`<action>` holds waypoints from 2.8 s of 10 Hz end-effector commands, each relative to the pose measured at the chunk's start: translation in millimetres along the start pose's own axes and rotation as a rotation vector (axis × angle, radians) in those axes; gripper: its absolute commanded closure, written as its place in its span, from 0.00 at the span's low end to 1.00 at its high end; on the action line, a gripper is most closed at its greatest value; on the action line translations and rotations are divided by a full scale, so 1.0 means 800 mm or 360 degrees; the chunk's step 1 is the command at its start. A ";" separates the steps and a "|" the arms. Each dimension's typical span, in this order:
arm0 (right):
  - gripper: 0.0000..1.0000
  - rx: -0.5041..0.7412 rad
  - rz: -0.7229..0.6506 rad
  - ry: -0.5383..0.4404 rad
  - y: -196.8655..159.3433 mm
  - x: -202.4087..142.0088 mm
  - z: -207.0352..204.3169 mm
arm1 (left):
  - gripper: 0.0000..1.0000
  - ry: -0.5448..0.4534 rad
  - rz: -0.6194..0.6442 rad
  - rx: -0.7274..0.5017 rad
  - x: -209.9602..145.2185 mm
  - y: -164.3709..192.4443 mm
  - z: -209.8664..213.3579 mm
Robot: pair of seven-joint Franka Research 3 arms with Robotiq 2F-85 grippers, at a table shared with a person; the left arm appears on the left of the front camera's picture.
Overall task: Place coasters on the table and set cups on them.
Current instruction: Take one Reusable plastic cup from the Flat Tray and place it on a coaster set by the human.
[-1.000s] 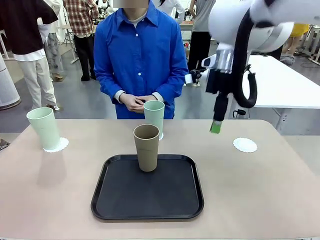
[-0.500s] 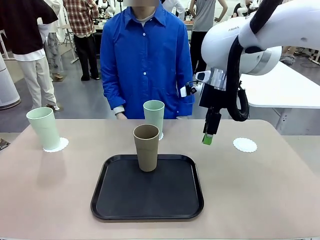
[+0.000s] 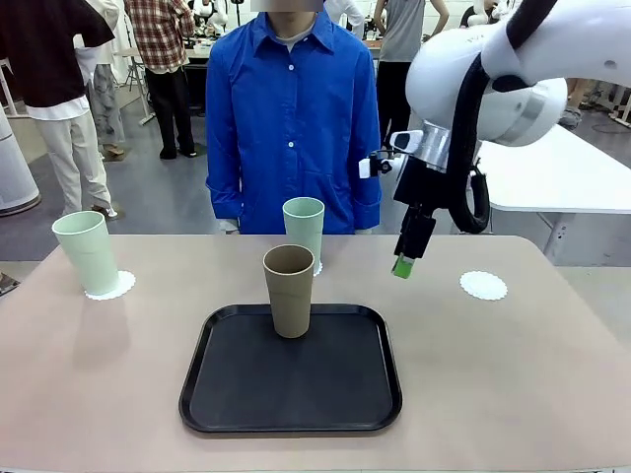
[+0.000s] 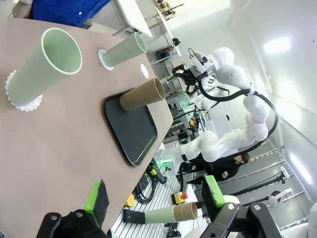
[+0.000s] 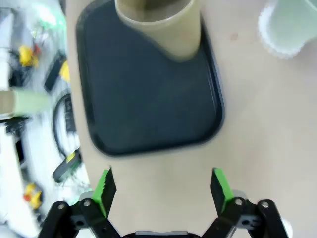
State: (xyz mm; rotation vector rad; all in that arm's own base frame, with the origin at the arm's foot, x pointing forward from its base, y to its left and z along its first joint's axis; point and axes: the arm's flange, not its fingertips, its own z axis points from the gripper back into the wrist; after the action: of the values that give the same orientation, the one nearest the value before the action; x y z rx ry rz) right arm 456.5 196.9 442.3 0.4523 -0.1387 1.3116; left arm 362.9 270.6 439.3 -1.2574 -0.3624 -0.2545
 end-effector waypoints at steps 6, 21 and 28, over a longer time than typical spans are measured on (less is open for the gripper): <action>0.00 0.0181 0.0537 -0.1371 -0.005 -0.136 -0.099 | 0.00 0.0006 -0.0010 -0.0016 0.001 -0.003 0.005; 0.00 0.0115 0.0517 -0.1497 -0.045 -0.063 -0.178 | 0.00 0.0006 -0.0010 -0.0016 0.001 -0.003 0.005; 0.00 0.0208 0.0567 -0.1491 -0.051 -0.028 -0.219 | 0.00 0.0006 -0.0010 -0.0016 0.001 -0.003 0.005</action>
State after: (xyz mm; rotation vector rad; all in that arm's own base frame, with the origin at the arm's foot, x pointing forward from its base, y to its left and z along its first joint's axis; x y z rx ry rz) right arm 456.3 234.7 272.1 1.1999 -0.9069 1.3642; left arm 363.3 270.5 439.5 -1.2579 -0.3615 -0.2559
